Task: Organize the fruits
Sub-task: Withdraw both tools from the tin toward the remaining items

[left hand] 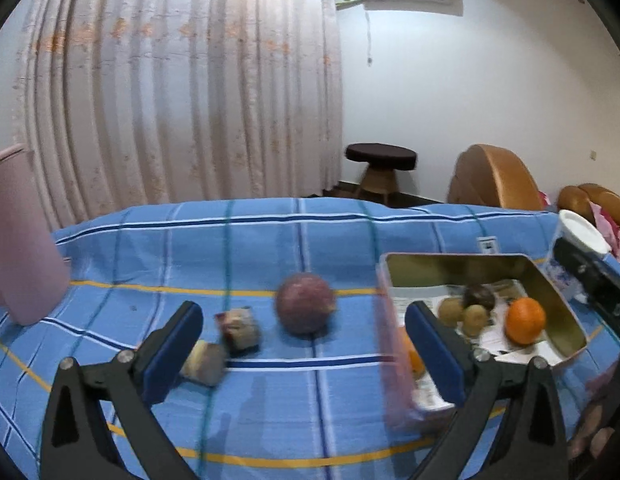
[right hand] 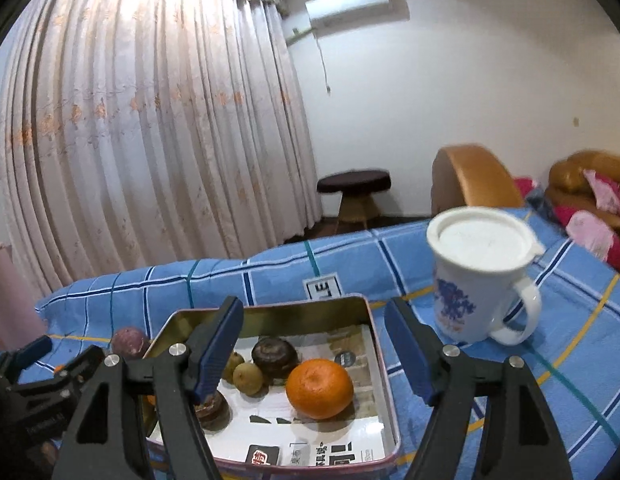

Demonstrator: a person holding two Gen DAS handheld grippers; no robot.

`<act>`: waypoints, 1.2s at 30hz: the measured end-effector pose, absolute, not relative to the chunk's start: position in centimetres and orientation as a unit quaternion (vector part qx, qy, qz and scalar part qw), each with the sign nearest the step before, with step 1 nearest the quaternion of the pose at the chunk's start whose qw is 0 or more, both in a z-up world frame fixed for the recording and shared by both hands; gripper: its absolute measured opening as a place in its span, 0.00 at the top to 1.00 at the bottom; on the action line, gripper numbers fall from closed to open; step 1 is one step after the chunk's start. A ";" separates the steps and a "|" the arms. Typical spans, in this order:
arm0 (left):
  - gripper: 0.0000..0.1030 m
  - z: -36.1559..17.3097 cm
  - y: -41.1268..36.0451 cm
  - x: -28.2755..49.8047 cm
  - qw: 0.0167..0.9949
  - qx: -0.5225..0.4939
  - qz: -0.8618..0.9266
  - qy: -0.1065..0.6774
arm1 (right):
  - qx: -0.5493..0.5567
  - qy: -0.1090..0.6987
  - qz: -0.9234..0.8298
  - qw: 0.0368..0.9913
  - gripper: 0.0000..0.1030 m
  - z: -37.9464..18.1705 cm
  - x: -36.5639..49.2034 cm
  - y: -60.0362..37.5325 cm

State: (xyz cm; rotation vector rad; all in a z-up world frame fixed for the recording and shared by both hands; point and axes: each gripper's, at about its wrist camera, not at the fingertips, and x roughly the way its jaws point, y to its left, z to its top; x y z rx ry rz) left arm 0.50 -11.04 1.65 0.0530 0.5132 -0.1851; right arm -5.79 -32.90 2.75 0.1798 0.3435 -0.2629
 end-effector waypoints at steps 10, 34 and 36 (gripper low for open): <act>0.00 1.3 -8.4 0.0 0.965 0.033 -0.081 0.246 | 0.035 0.150 -0.148 0.977 0.28 2.9 -6.5 -30.5; 0.00 1.2 -3.0 0.3 0.963 0.015 -0.070 0.259 | 0.076 0.169 -0.117 0.976 0.28 2.4 -6.0 -23.8; 0.00 1.2 -2.4 0.5 0.963 0.013 -0.069 0.261 | 0.073 0.173 -0.111 0.976 0.28 2.3 -5.8 -22.9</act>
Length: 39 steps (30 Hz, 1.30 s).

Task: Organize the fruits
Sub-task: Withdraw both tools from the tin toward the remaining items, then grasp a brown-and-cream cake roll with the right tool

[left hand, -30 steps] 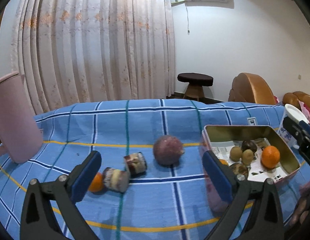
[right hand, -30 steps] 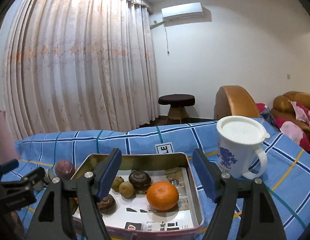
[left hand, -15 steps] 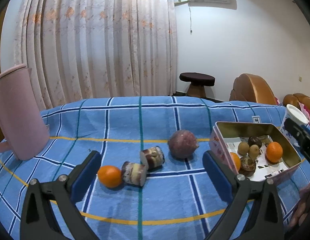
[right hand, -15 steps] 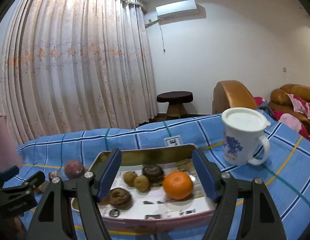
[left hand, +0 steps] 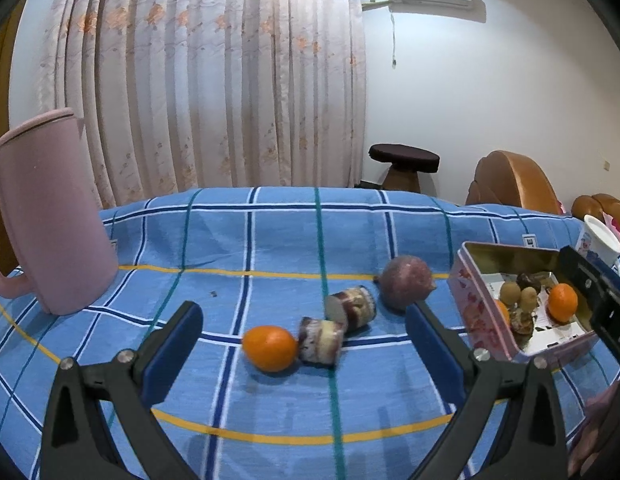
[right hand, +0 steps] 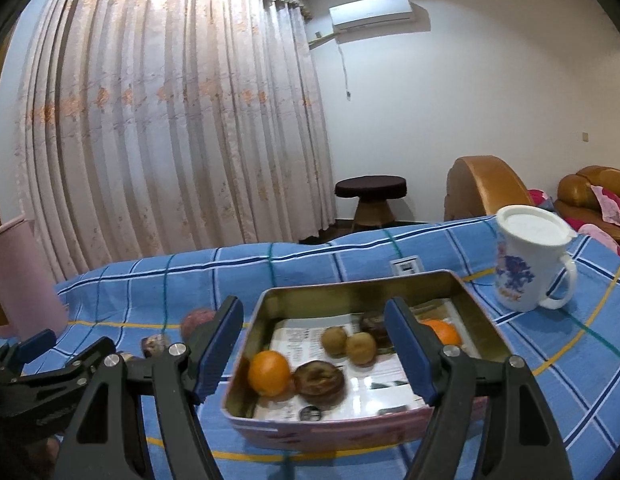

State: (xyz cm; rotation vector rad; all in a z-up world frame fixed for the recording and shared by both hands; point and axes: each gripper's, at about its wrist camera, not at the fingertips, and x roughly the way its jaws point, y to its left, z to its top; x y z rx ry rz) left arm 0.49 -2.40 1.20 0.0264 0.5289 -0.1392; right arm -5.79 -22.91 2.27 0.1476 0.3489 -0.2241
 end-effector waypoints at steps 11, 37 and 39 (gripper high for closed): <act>0.00 0.8 2.7 2.0 0.959 -0.005 -0.041 0.281 | 0.055 0.188 -0.071 0.978 0.28 1.9 -4.0 -18.1; 0.00 0.0 11.3 5.7 0.942 -0.040 0.053 0.329 | 0.131 0.376 0.042 0.916 0.43 -3.0 6.3 -9.5; 0.00 0.2 11.5 5.7 0.941 -0.044 0.053 0.330 | 0.155 0.384 0.049 0.909 0.43 -3.2 6.5 -10.3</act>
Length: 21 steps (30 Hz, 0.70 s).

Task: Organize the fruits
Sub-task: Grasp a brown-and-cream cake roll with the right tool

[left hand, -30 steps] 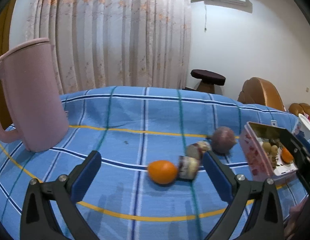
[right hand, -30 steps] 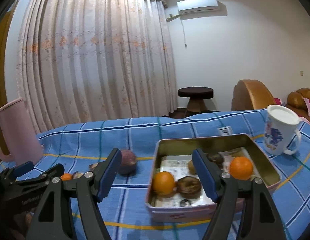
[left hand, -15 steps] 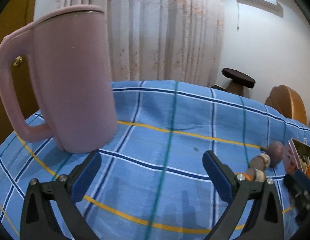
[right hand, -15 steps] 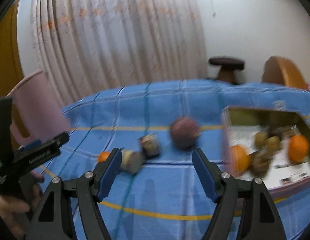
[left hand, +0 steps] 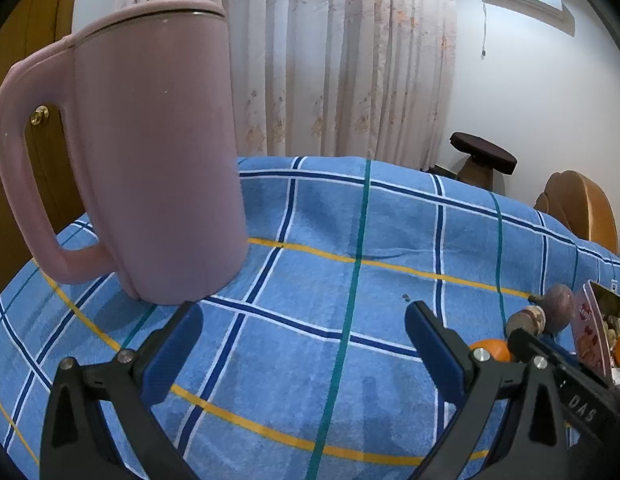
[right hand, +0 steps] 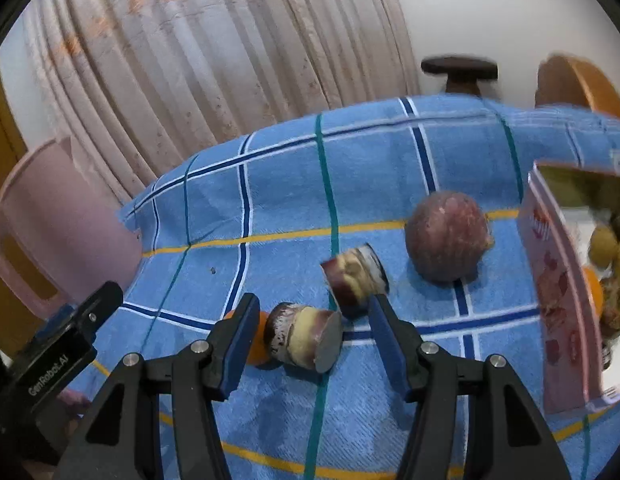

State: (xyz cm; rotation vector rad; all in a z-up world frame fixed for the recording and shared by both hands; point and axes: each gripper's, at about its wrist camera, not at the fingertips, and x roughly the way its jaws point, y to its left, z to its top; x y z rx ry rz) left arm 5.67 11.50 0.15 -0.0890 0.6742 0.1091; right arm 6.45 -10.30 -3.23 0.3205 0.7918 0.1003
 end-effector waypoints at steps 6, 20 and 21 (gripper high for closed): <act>0.00 0.3 11.7 5.6 0.940 -0.053 0.051 0.333 | 0.164 0.398 0.055 0.901 0.43 -3.4 5.9 -11.1; 0.00 0.5 11.7 5.5 0.939 -0.060 0.040 0.337 | 0.172 0.424 0.084 0.885 0.43 -3.7 5.0 -11.8; 0.00 0.5 11.6 5.4 0.939 -0.059 0.039 0.337 | 0.172 0.425 0.083 0.885 0.43 -3.7 5.0 -11.7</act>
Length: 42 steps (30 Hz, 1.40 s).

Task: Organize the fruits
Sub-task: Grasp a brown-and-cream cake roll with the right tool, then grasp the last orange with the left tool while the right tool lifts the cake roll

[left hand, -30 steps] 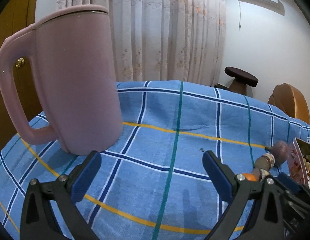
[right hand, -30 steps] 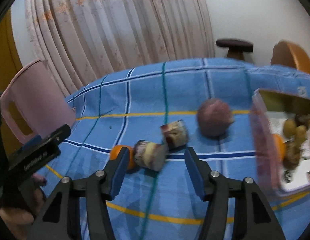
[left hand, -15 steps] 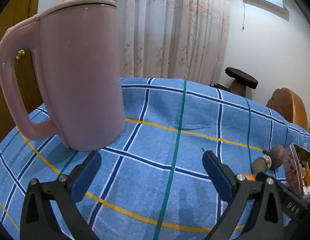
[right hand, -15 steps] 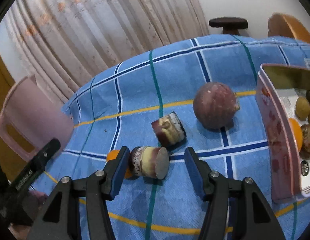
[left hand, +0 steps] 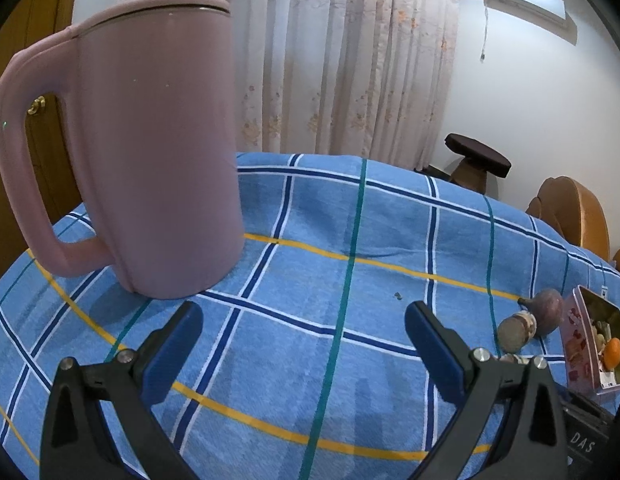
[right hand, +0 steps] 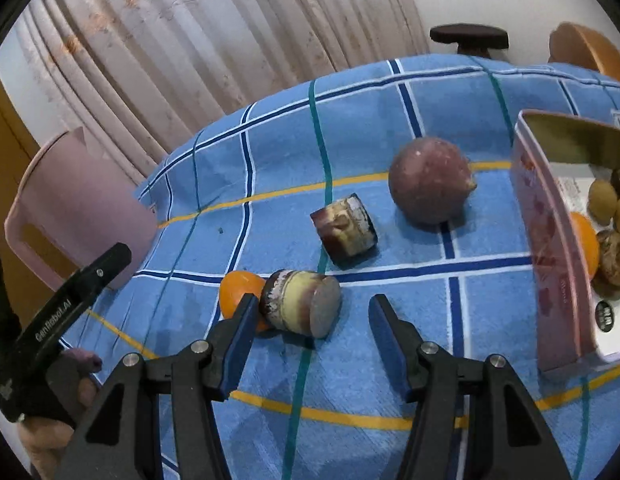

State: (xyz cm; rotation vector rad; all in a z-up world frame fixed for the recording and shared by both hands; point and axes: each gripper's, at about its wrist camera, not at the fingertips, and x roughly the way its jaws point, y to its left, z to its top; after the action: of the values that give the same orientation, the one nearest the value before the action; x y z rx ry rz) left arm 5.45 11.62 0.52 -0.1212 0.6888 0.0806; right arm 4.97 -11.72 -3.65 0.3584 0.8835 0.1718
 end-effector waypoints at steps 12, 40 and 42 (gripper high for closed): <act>0.00 0.4 11.6 5.5 0.937 -0.061 0.037 0.342 | 0.226 0.439 0.153 0.856 0.43 -4.1 6.1 -8.9; 0.06 0.1 10.0 5.3 0.935 -0.063 -0.053 0.346 | 0.027 0.354 0.102 0.929 0.69 -0.7 0.8 -9.8; 0.08 -0.1 8.8 5.2 0.932 -0.051 -0.082 0.350 | 0.028 0.344 0.096 0.934 0.69 -0.4 -0.1 -11.0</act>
State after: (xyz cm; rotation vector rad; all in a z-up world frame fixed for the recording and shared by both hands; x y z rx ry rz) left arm 5.16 8.84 -0.10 -0.1043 0.7168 -0.1684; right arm -0.14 -11.02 -0.44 0.0566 0.7036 0.1970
